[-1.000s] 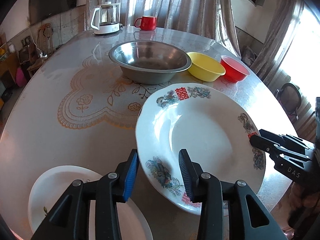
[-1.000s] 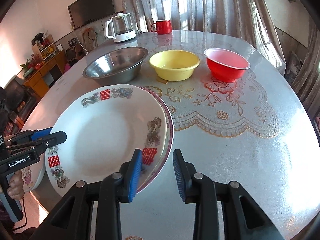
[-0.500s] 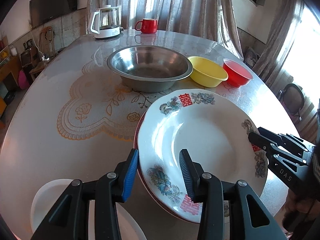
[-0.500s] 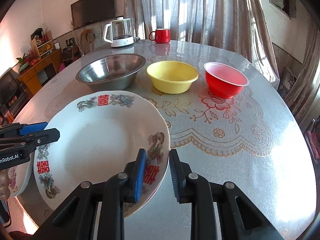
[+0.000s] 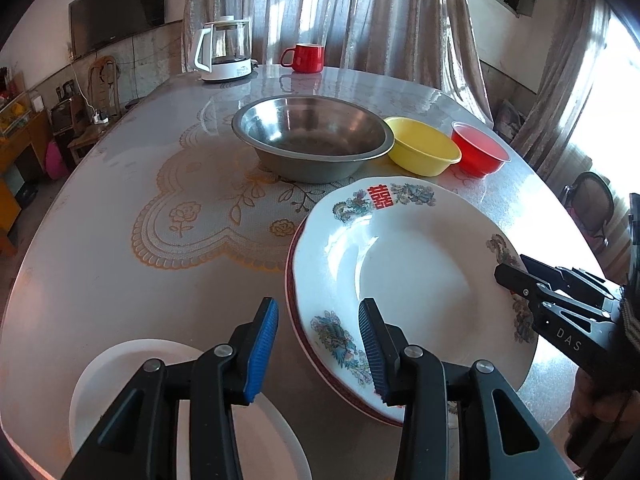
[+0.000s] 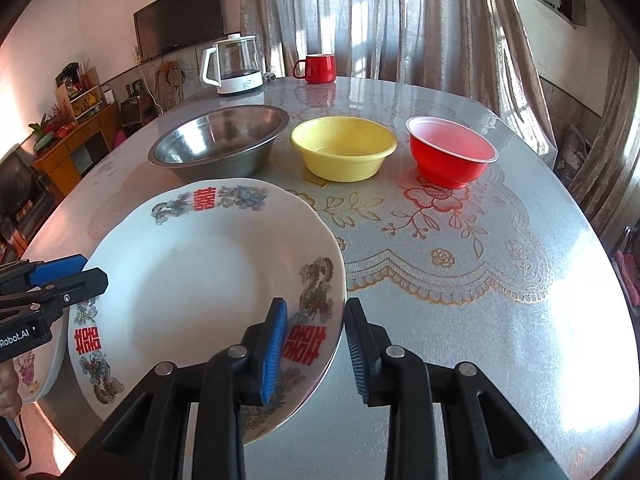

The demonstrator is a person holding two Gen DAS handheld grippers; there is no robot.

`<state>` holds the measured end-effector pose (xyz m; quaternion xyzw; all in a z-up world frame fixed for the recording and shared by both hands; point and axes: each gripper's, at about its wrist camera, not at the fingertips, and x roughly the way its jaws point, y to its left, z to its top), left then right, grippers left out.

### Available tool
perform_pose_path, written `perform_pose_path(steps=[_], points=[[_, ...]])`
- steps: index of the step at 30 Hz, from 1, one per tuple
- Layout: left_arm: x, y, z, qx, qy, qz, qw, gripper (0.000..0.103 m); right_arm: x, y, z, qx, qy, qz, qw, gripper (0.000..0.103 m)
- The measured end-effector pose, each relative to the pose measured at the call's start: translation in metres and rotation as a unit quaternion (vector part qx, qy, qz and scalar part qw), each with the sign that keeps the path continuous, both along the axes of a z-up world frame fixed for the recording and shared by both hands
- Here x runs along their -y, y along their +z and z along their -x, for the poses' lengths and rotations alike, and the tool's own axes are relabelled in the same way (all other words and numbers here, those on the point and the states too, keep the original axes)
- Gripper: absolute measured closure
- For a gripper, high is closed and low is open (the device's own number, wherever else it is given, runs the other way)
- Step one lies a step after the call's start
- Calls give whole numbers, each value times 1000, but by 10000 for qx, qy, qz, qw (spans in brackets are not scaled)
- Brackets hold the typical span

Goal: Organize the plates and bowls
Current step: 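Lower the red-character plate onto the purple-rimmed plate and open the left tool, then grasp the rim of the small pink-rose plate with the left tool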

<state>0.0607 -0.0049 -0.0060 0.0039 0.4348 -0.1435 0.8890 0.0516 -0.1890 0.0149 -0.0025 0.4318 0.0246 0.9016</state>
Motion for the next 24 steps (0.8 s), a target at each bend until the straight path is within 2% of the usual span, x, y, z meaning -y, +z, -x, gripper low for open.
perform_pose_path(steps=[9,13,24], points=[[-11,1,8,48,175,-84,9998,61,5,6,4,-14,-93,-242,9997,72],[-18,1,10,29,234,-9,9997,61,6,13,7,76,-113,-383,9992,68],[-38,5,14,59,499,123,9987,61,-4,32,15,334,117,-700,9969,66]])
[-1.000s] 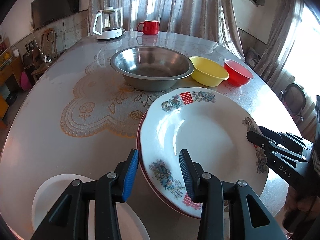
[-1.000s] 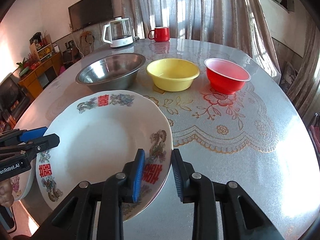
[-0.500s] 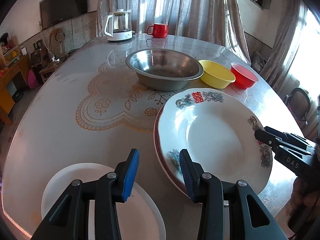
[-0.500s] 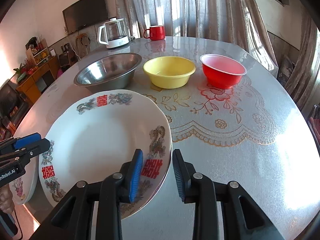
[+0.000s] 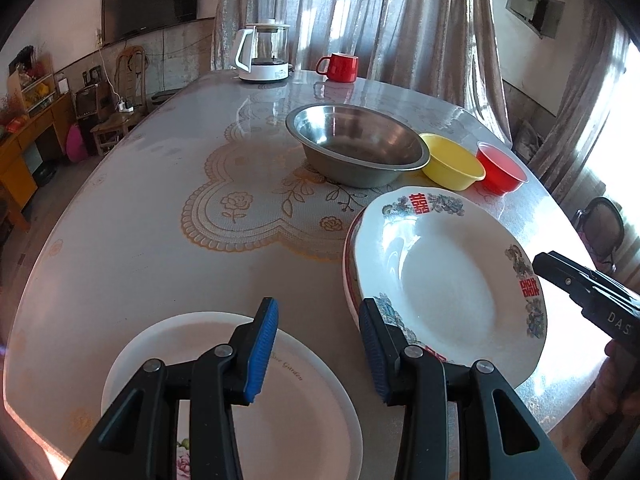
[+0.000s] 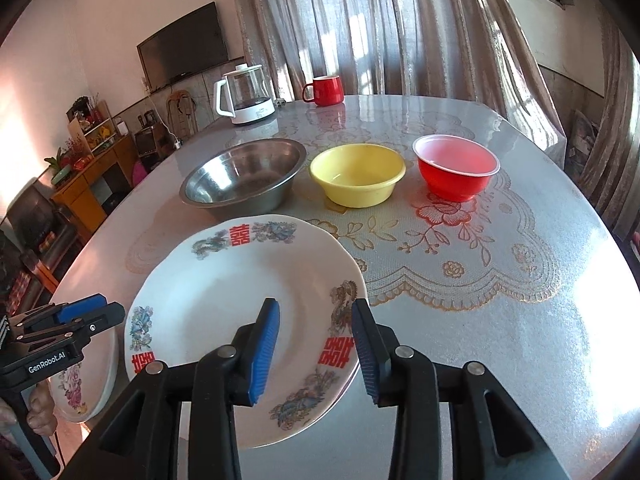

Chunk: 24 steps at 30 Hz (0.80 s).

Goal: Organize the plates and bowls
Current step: 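Grasp the rim of the small pink-rose plate with the left tool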

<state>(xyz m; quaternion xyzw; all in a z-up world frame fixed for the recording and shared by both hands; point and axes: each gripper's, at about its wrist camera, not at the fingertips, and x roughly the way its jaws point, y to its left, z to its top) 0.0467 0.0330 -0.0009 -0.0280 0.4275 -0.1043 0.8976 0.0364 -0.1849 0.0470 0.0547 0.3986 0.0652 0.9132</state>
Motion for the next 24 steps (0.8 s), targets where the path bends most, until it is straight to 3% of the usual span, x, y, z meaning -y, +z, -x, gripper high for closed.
perform_pose_path(steps=[9,18,24], points=[[-34,1,2,-28,421,192,9989,61,-37,6,6,-135,1051,-761,9914,65],[-83,9,20,153,791,232,9965,61,-110,-2,21,-587,2641,-1215,9550,65],[-114,2,41,197,879,228,9957,61,-147,-26,24,-1034,3090,-1130,9386,65]])
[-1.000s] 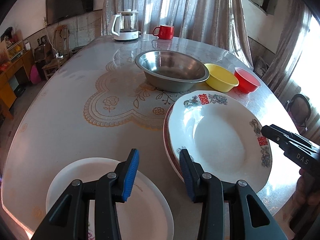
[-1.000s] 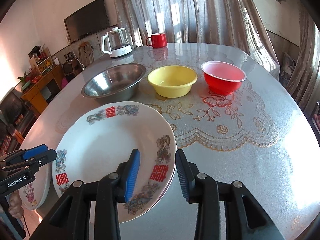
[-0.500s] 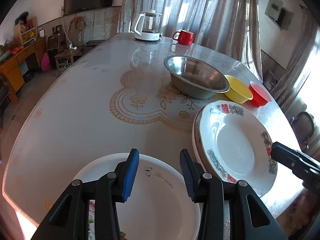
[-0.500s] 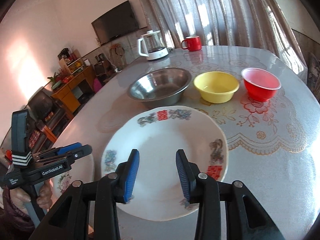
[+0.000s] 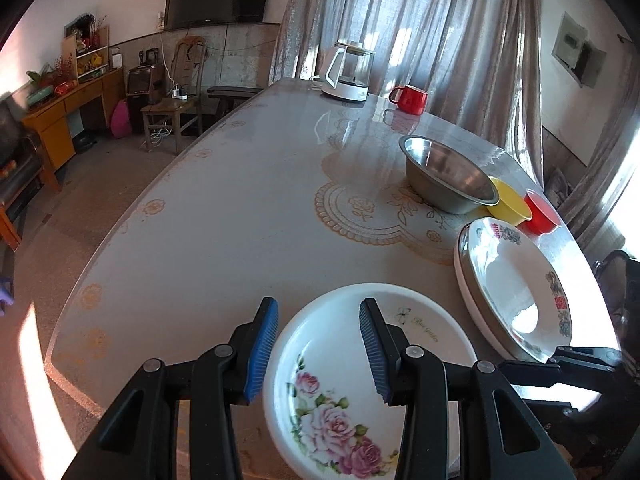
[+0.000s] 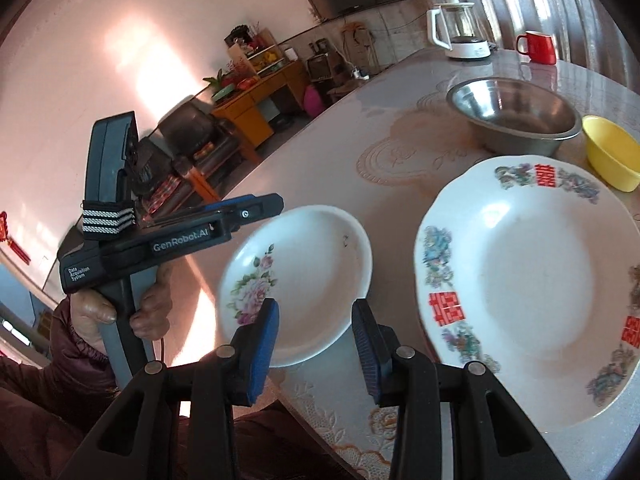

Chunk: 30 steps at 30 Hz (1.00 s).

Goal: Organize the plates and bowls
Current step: 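Grasp the rim of the small pink-rose plate with the left tool, then lift the pink-rose plate and carry it toward the plate stack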

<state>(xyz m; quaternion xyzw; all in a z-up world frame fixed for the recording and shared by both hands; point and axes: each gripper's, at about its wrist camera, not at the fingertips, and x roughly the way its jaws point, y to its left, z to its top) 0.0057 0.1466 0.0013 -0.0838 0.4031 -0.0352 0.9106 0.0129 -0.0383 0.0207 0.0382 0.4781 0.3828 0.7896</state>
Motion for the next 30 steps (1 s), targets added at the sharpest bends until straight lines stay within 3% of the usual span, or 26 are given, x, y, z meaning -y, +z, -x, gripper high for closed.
perform_pose_path(steps=[6,11,18,30], points=[[-14,-16,20,-91,-181,-5,9998,61,-15,-16,-1,-56,61,451,9989,63],[-20,-35,28,-392,-268,94,9988,62,-18,-20,-2,-97,112,568,9983,63],[-15,-42,32,-395,-415,393,9976,81,-29,-29,-5,-96,107,818,9965,63],[-35,-42,11,-279,25,280,9992,81,-56,-21,-23,296,137,1077,9936,63]])
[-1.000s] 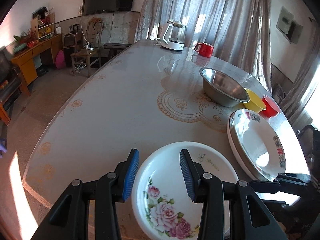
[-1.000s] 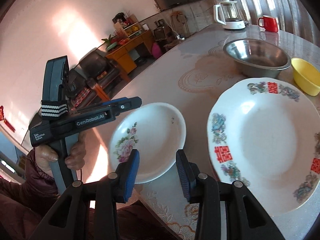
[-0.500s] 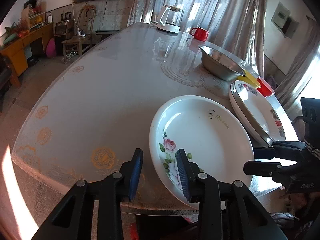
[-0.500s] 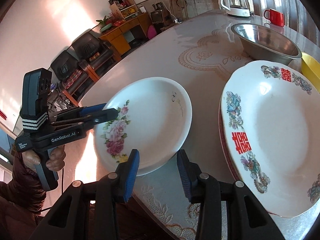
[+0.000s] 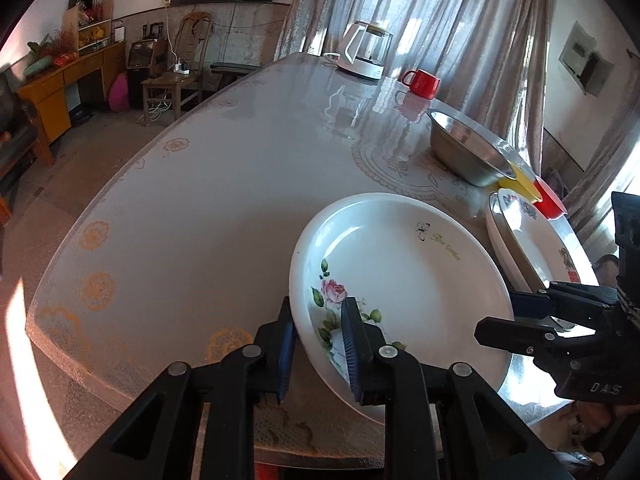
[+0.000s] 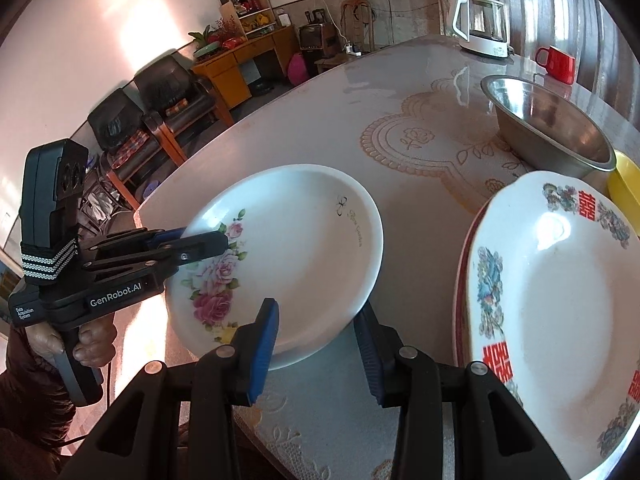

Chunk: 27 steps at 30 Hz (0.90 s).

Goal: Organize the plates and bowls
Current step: 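Lift the pink-rose plate and carry it toward the plate stack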

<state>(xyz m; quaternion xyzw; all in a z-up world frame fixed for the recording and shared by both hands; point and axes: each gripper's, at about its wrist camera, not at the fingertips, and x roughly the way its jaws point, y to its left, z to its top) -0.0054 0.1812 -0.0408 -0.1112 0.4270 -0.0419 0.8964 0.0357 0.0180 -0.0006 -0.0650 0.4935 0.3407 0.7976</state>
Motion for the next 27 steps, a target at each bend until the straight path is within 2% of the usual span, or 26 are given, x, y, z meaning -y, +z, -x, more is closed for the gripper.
perform_pose_path(steps=[13,17,27], points=[[-11,-1,-21,19,176,-146,9997,80,-32,-7,-33,126,30,235,9996,63],[-12,-1,-20,-1,213,-134,9997,79,-35,-9,-33,323,68,295,9990,63],[-6,-1,-17,58,352,-318,9989,78,-34,-8,-32,417,17,265,9988,65]])
